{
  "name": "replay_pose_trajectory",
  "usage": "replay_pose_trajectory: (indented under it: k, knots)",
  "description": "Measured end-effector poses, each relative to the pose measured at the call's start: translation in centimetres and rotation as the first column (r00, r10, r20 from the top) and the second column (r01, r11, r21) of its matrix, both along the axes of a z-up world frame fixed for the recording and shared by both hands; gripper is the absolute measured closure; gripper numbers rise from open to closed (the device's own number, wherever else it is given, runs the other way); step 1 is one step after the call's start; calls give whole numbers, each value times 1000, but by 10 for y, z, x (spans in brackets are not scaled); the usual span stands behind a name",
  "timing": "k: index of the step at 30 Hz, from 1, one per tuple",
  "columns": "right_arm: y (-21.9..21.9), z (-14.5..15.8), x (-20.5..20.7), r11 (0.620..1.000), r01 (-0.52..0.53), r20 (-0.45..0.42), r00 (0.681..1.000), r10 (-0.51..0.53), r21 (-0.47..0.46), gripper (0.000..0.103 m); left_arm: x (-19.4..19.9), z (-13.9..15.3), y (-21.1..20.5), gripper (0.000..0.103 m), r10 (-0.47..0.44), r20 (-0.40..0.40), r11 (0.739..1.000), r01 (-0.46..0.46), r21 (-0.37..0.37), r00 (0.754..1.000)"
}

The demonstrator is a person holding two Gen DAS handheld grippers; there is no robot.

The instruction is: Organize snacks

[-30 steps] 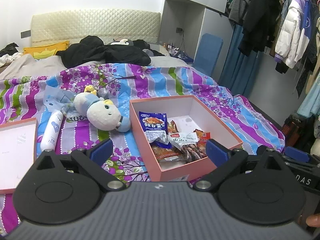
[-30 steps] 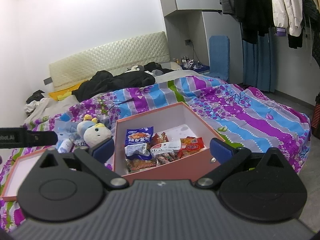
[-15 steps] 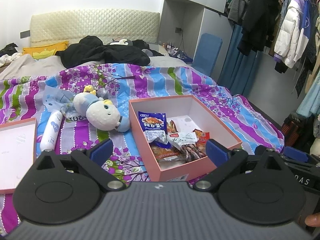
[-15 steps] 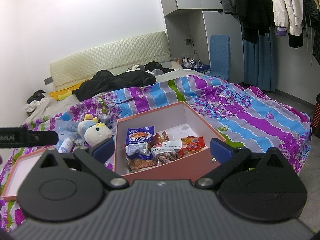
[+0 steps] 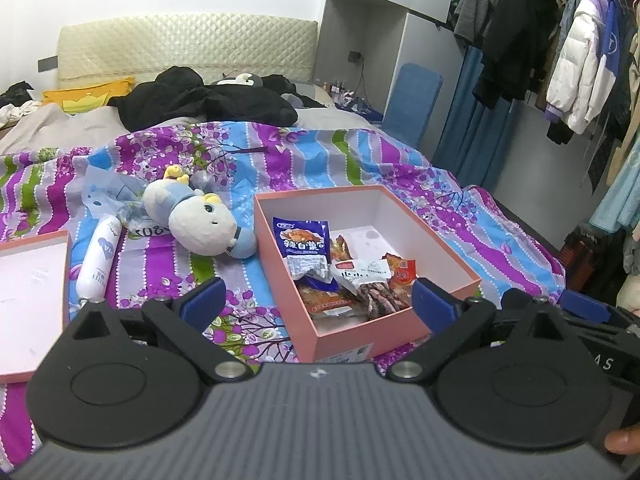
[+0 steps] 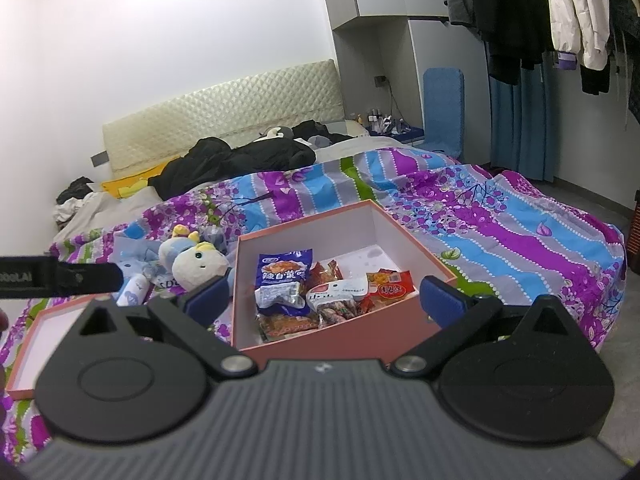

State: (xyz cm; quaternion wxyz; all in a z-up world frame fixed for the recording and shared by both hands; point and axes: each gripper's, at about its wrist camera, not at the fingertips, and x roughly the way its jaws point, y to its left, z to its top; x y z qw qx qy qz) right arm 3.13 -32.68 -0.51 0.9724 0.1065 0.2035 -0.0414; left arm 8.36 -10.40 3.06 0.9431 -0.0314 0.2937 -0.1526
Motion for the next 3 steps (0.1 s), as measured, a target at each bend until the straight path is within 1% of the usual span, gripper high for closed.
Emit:
replay_pose_trajectory:
  k: [3]
  knots:
    - [0, 0, 0, 1000, -1, -2, 1000, 1, 0, 0, 0, 0, 0, 2, 1, -1, 1000, -1, -5, 1000]
